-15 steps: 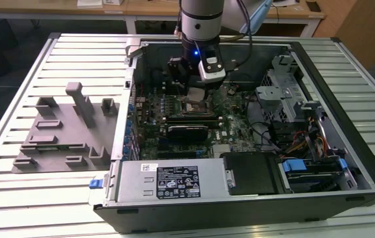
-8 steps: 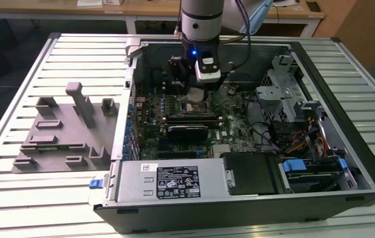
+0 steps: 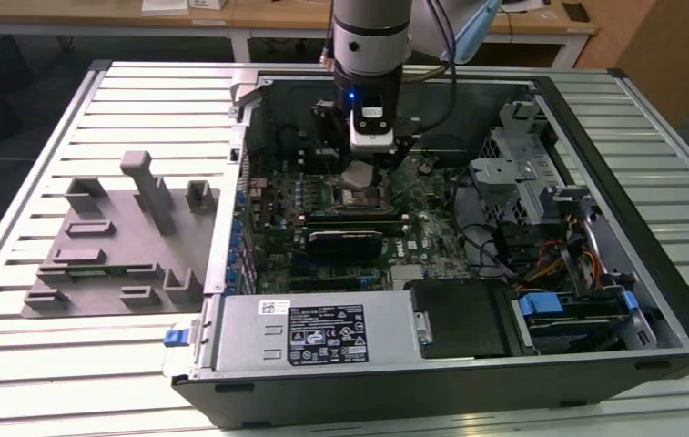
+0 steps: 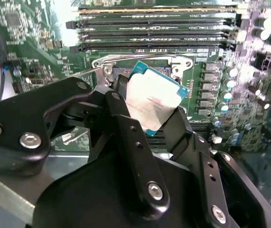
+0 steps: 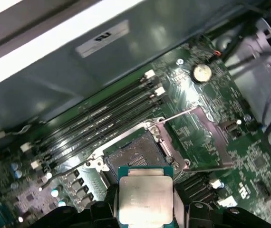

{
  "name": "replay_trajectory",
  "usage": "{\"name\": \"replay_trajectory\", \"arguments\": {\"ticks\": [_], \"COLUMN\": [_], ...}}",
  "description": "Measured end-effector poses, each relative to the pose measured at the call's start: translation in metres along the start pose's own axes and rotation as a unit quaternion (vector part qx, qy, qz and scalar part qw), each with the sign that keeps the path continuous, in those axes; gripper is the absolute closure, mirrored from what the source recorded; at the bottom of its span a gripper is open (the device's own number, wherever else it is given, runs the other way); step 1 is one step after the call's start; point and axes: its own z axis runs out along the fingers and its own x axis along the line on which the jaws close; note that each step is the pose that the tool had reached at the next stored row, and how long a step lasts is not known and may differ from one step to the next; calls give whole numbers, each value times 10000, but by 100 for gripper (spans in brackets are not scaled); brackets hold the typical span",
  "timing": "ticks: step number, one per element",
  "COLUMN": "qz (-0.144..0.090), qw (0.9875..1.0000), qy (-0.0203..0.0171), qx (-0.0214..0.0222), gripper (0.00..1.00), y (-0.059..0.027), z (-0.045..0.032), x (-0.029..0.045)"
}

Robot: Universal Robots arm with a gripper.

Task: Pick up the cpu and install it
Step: 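Place the cpu into insertion slot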

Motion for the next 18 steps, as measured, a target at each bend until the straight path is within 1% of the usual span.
{"name": "replay_trajectory", "arguments": {"ticks": [2, 4, 6, 9, 11, 12, 14, 18], "qz": [188, 367, 547, 816, 1001, 1155, 1334, 1697], "qw": [9998, 9993, 9985, 9967, 9950, 9933, 9911, 9855], "qy": [-1, -3, -4, -6, -7, -8, -10, -12], "qx": [7, 13, 18, 28, 34, 39, 45, 58], "gripper": [46, 46, 46, 46, 46, 46, 46, 46], "y": [0, 0, 0, 0, 0, 0, 0, 0], "z": [1, 2, 4, 6, 7, 9, 10, 12], "x": [0, 0, 0, 0, 0, 0, 1, 1]}}
